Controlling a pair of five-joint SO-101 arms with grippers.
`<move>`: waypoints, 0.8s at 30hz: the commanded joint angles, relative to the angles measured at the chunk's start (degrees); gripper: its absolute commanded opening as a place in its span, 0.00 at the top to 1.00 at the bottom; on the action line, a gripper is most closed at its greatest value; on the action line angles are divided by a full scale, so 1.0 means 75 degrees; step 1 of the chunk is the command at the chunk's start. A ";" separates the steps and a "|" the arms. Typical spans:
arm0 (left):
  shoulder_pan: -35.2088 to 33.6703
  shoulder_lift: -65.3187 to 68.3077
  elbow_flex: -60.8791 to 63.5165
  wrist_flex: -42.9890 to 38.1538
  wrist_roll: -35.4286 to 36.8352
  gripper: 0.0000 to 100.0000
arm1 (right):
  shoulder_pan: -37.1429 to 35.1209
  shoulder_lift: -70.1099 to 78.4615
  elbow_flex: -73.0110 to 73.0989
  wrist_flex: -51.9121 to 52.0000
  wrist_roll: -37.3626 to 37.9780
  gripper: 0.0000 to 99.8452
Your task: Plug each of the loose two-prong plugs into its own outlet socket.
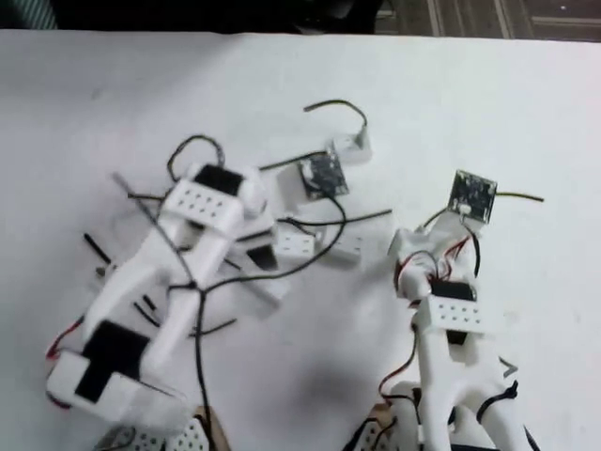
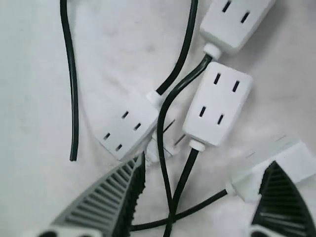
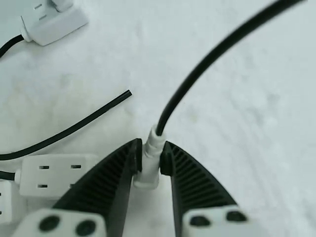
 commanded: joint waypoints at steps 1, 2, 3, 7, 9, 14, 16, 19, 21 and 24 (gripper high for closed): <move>0.0346 0.0639 -0.0692 -0.0082 -0.0176 0.63 | 0.0088 -0.0088 -0.0047 0.0064 -0.0059 0.98; 0.0416 0.0826 -0.0785 -0.0105 -0.0176 0.63 | 0.0088 -0.0088 -0.0047 0.0064 -0.0059 0.98; 0.0463 0.1026 -0.0903 -0.0117 -0.0176 0.63 | 0.0088 -0.0088 -0.0047 0.0064 -0.0059 0.98; 0.0428 0.1952 -0.1735 -0.0105 -0.0152 0.63 | 0.0088 -0.0088 -0.0047 0.0064 -0.0059 0.98; 0.0393 0.2409 -0.2180 -0.0070 -0.0141 0.63 | 0.0088 -0.0088 -0.0047 0.0064 -0.0059 0.98; 0.0475 0.3182 -0.2778 0.0375 -0.0117 0.64 | 0.0088 -0.0088 -0.0047 0.0064 -0.0059 0.98; 0.0522 0.3206 -0.2813 0.0610 -0.0117 0.66 | 0.0088 -0.0088 -0.0047 0.0064 -0.0059 0.98; 0.0580 0.3194 -0.2837 0.1032 -0.0117 0.73 | 0.0088 -0.0088 -0.0047 0.0064 -0.0059 0.98; 0.0604 0.3194 -0.2837 0.1336 -0.0117 0.79 | 0.0088 -0.0088 -0.0047 0.0064 -0.0059 0.98; 0.0744 0.3194 -0.2837 0.1747 0.0387 0.84 | 0.0088 -0.0088 -0.0035 0.0064 -0.0059 0.98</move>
